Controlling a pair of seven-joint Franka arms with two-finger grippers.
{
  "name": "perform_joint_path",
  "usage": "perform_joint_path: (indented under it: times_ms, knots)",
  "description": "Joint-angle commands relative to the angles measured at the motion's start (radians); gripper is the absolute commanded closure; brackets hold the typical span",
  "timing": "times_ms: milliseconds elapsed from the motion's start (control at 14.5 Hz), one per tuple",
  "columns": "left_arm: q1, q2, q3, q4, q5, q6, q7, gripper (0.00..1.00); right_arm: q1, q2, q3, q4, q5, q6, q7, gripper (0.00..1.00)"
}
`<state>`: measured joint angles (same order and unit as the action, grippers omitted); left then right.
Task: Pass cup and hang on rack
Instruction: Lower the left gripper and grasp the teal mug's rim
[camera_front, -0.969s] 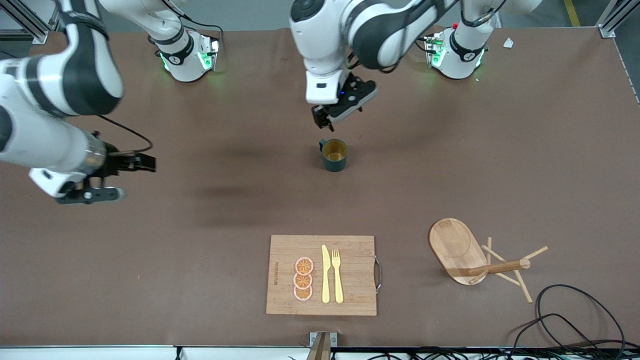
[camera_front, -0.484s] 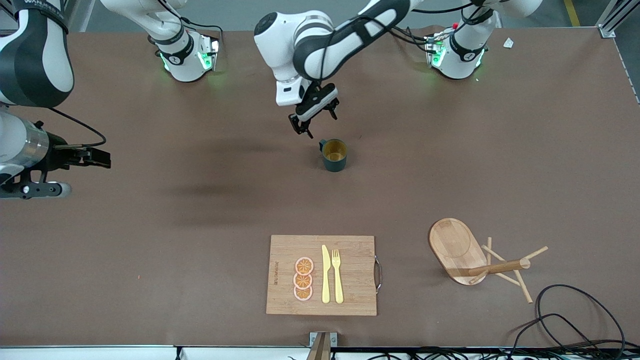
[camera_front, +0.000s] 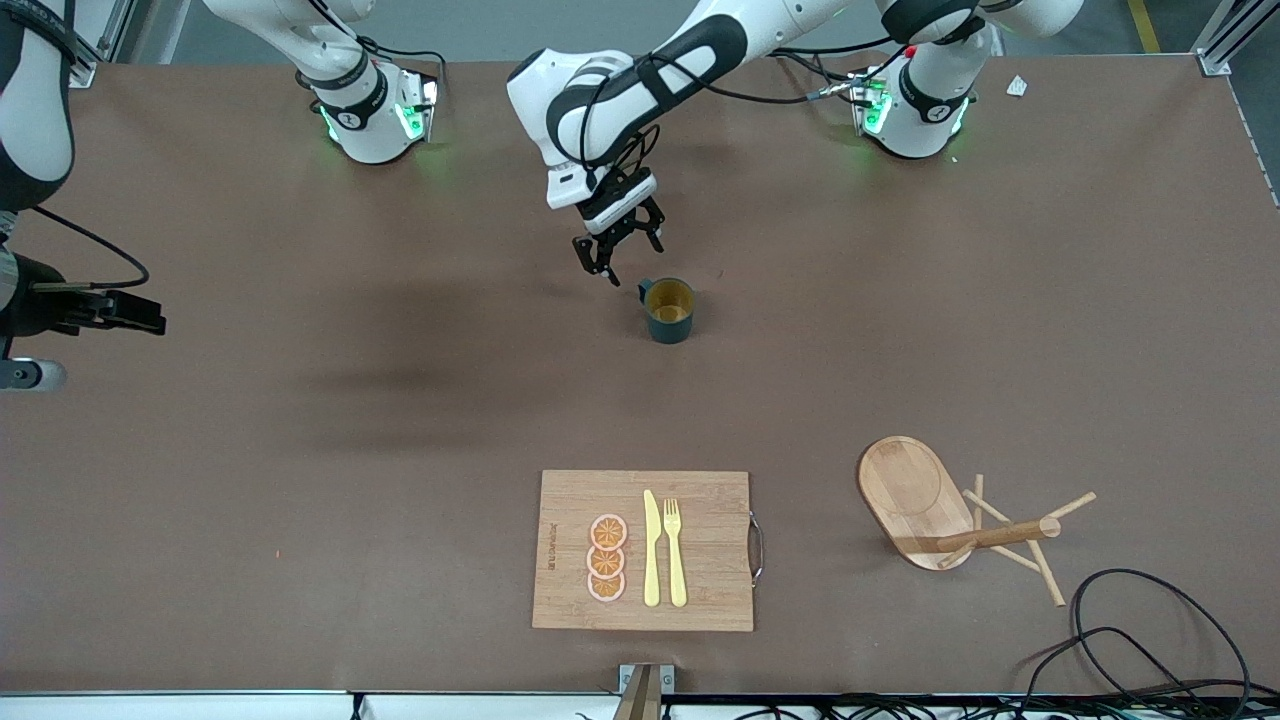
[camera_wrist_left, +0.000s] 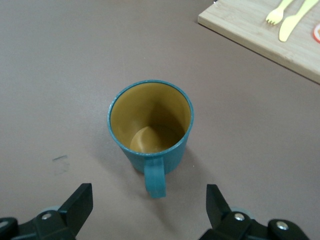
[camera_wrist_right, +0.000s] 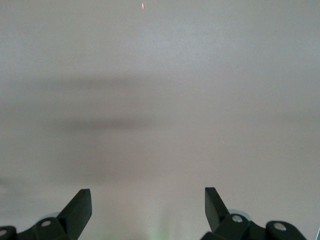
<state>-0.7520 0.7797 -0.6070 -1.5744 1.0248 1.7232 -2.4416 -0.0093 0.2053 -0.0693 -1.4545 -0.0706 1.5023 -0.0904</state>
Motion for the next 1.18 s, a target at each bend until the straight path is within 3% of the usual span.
perform_joint_path:
  times_ms: [0,138,346,623,1107]
  knots:
    - [-0.021,0.019,0.013,0.005,0.049,-0.016,-0.08,0.01,-0.015,0.006,0.025,0.068,-0.002,-0.068,-0.006,0.0]
    - [-0.038,0.05,0.024,0.01,0.112,-0.02,-0.175,0.03,-0.005,0.012,0.026,0.072,-0.001,-0.074,0.0,0.0]
    - [-0.099,0.081,0.104,0.025,0.13,-0.019,-0.244,0.04,0.005,0.011,0.028,0.071,0.003,-0.085,0.004,0.0]
    - [-0.11,0.101,0.115,0.03,0.13,-0.019,-0.246,0.1,0.002,0.011,0.028,0.066,0.006,-0.126,0.006,0.0]
    - [-0.112,0.13,0.115,0.07,0.135,-0.019,-0.189,0.46,0.029,-0.024,0.039,0.054,0.04,-0.145,0.08,0.0]
